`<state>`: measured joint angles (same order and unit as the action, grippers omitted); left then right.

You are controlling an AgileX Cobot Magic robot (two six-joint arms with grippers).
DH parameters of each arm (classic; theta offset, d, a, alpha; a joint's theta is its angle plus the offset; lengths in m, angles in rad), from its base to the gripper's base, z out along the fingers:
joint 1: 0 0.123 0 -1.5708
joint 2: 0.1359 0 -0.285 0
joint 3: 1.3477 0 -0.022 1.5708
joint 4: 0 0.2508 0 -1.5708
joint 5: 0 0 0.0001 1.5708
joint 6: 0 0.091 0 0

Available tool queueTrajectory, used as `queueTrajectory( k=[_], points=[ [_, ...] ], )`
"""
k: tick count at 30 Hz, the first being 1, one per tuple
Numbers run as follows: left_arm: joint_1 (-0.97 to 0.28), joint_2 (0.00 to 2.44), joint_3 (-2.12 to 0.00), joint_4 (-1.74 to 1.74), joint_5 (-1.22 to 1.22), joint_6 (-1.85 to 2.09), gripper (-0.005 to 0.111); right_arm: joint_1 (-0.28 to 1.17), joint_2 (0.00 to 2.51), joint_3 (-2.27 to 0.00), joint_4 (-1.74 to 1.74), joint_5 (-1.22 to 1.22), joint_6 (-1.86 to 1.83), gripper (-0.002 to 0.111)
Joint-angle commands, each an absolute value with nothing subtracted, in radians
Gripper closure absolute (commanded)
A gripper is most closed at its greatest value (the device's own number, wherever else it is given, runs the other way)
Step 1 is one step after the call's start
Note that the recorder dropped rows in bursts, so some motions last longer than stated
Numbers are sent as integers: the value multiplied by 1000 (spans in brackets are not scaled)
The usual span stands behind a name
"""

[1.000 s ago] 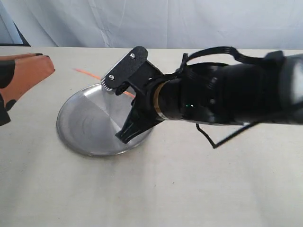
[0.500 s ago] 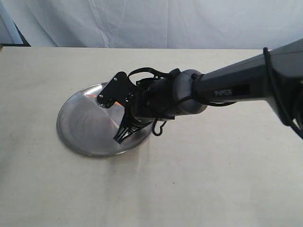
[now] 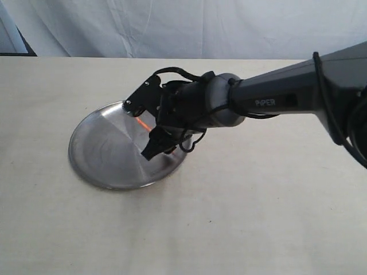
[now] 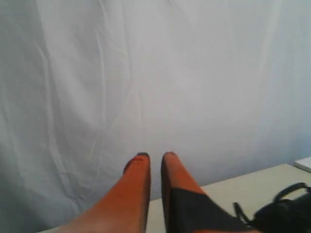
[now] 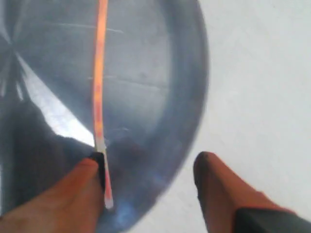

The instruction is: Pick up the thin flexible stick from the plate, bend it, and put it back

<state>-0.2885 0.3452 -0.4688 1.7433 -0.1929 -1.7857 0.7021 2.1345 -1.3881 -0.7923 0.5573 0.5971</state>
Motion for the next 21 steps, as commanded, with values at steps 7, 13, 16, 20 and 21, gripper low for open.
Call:
queueTrajectory(
  k=[7, 13, 16, 20, 21],
  points=[
    [-285, 338, -467, 1744, -17, -1795, 96, 698, 1861, -1392, -746, 699, 600, 98],
    [-285, 351, -465, 1744, 47, -1799, 96, 698, 1627, -1339, -709, 756, 600, 109],
    [-285, 357, -471, 1724, 32, -1799, 96, 698, 1488, -1254, -709, 761, 602, 109],
    [-285, 393, -471, 1744, 28, -1799, 96, 698, 1287, -1135, -709, 750, 602, 109],
    [-285, 407, -471, 1744, 30, -1799, 96, 698, 1238, -1110, -709, 742, 602, 109]
  ],
)
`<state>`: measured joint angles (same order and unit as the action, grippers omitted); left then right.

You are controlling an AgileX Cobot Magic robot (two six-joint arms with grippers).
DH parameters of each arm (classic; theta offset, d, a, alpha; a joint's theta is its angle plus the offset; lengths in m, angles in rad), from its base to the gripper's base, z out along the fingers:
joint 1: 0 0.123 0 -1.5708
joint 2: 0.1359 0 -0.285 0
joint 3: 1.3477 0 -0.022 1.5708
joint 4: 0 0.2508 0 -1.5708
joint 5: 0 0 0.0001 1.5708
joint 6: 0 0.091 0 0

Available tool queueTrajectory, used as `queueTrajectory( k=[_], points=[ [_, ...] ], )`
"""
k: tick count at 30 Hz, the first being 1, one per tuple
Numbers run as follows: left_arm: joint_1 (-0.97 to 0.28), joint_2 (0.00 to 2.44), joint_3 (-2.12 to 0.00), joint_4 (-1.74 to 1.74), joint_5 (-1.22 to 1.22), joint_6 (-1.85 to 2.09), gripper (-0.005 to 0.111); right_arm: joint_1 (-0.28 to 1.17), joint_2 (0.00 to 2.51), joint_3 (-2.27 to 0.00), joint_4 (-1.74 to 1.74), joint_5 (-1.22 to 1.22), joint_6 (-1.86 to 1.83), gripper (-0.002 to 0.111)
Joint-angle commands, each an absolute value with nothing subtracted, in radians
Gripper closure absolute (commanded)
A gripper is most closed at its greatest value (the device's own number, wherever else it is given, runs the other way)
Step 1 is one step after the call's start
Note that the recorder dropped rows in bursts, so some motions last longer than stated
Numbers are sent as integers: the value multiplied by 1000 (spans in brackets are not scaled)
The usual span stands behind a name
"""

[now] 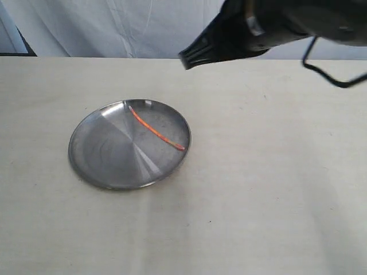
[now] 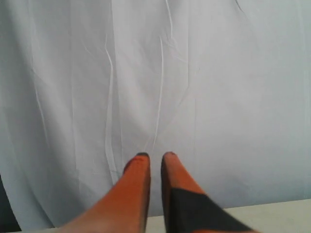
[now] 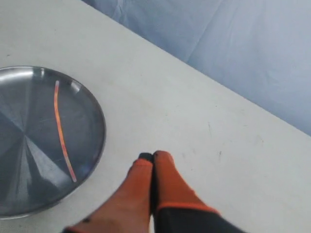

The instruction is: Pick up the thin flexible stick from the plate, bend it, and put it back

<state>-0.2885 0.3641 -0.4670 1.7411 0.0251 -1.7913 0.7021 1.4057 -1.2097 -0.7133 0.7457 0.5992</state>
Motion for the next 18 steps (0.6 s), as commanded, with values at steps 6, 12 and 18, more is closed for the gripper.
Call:
queueTrajectory(
  k=[6, 12, 18],
  points=[
    [-285, 575, -465, 1744, -96, -1793, 104, 698, 981, -879, -782, 622, 602, 109],
    [-285, 658, -459, 1744, -261, -1784, 106, 698, 830, -674, -895, 446, 602, 109],
    [-285, 658, -459, 1744, -346, -1784, 106, 698, 822, -641, -752, 551, 602, 109]
  ],
)
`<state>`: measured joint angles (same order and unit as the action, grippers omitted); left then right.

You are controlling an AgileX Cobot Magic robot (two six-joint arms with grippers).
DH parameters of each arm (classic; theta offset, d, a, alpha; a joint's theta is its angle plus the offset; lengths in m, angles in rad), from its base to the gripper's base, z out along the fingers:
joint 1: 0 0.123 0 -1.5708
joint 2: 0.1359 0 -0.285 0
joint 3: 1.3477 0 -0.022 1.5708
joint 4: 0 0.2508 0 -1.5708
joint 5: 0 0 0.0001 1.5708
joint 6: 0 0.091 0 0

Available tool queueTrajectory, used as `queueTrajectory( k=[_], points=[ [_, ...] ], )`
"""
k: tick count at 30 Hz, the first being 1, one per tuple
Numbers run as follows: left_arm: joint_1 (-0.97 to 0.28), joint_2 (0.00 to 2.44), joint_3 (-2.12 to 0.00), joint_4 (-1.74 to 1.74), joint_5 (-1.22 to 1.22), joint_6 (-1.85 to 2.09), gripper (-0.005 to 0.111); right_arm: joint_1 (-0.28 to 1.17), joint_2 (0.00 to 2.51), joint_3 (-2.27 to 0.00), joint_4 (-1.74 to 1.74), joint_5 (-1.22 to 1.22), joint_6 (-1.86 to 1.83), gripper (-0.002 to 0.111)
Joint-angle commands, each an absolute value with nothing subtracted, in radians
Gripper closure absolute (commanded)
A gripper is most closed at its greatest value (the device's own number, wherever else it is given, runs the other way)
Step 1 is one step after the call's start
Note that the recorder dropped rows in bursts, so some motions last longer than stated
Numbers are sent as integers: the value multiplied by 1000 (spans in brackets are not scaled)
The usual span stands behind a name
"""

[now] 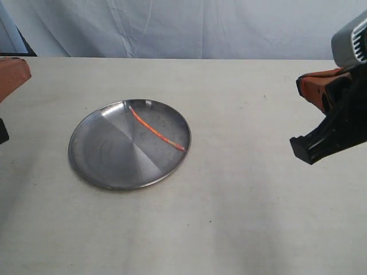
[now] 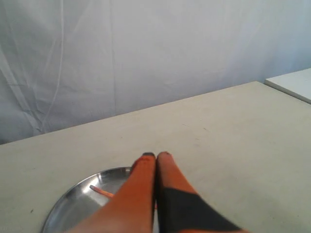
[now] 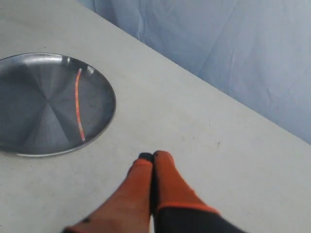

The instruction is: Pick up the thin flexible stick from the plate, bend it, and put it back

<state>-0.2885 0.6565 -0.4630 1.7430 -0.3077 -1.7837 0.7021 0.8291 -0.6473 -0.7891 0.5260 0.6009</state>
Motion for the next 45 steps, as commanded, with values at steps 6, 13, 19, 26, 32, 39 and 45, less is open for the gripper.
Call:
queueTrajectory(
  k=[6, 13, 19, 26, 32, 39, 45],
  points=[
    [-285, 658, -459, 1744, -346, -1784, 106, 698, 822, -641, -752, 539, 602, 109],
    [-285, 658, -459, 1744, -345, -1784, 106, 698, 805, -641, -749, 539, 602, 109],
    [-285, 658, -459, 1744, -345, -1784, 106, 655, 641, -641, -733, 512, 602, 109],
    [-285, 658, -459, 1744, -345, -1784, 106, 377, 429, -631, -659, 486, 713, 109],
    [-285, 658, -459, 1744, -345, -1784, 106, 177, 254, -360, -421, 358, 733, 109],
    [-285, 658, -459, 1744, -345, -1784, 106, 32, 27, -66, -294, 139, 733, 109],
    [-285, 655, -459, 1744, -344, -1784, 106, -12, 0, 0, -287, 133, 731, 109]
  ],
)
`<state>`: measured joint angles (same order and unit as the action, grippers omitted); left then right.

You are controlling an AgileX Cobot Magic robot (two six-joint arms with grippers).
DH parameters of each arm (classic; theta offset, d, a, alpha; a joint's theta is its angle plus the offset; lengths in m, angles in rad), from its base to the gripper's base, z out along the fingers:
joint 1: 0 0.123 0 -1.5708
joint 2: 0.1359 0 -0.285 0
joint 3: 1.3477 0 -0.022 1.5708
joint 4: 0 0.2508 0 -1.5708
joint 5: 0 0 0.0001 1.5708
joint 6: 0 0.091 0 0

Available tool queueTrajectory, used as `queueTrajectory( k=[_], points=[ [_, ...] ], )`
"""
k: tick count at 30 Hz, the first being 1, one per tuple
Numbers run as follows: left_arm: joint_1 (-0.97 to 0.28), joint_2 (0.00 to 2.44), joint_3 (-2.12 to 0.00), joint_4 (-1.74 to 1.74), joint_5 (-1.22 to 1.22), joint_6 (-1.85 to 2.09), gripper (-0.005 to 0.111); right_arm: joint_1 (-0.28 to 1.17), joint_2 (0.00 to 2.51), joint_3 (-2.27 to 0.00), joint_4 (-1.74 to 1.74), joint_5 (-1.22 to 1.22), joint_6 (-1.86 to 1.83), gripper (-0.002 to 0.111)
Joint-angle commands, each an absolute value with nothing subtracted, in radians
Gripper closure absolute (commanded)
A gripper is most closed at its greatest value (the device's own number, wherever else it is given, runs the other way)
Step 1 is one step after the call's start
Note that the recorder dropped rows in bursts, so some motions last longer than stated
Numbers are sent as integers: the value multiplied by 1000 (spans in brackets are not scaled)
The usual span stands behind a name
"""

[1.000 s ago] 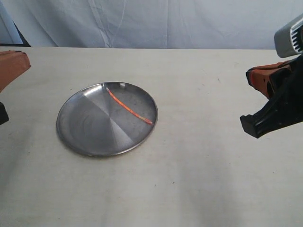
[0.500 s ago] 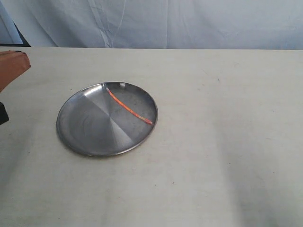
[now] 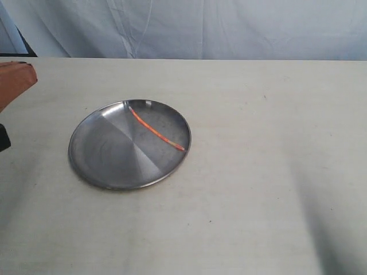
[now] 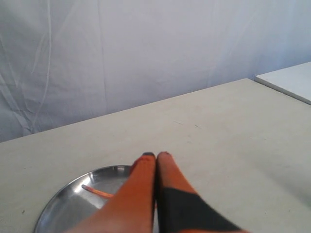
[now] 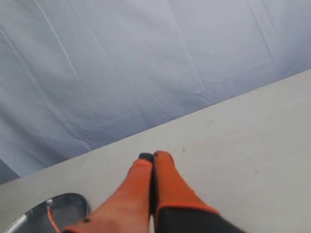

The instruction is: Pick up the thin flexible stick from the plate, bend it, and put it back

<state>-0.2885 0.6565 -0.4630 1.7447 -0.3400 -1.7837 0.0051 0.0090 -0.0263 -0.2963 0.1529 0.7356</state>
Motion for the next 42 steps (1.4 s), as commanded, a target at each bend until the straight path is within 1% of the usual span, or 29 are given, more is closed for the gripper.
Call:
queueTrajectory(
  k=[1, 3, 16, 20, 23, 30, 34, 39, 42],
  points=[
    [-285, 655, -459, 1744, -344, -1784, 106, -10, 0, 0, -286, 203, 733, 109],
    [-285, 655, -459, 1744, -344, -1784, 106, -10, 0, 0, -286, 238, 733, 109],
    [-285, 656, -459, 1744, -341, -1767, 106, -10, 0, 0, -286, 229, 733, 109],
    [-280, 612, -454, 1744, -339, -1763, 106, -10, 0, 0, -286, 229, 733, 109],
    [-250, 544, -410, 1717, -341, -1780, 106, -10, 0, 0, -286, 229, 733, 109],
    [-113, 319, -183, 1622, -338, -1780, 106, -10, 0, 0, -286, 233, 733, 109],
    [-77, 173, -90, 1626, -330, -1774, 106, -10, 0, 0, -286, 231, 733, 109],
    [-14, 56, -42, 1637, -401, -1772, 106, -10, 0, 0, -286, 231, 733, 109],
    [-1, 19, -42, 1671, -422, -1772, 106, -10, 0, 0, -286, 231, 733, 109]
  ],
)
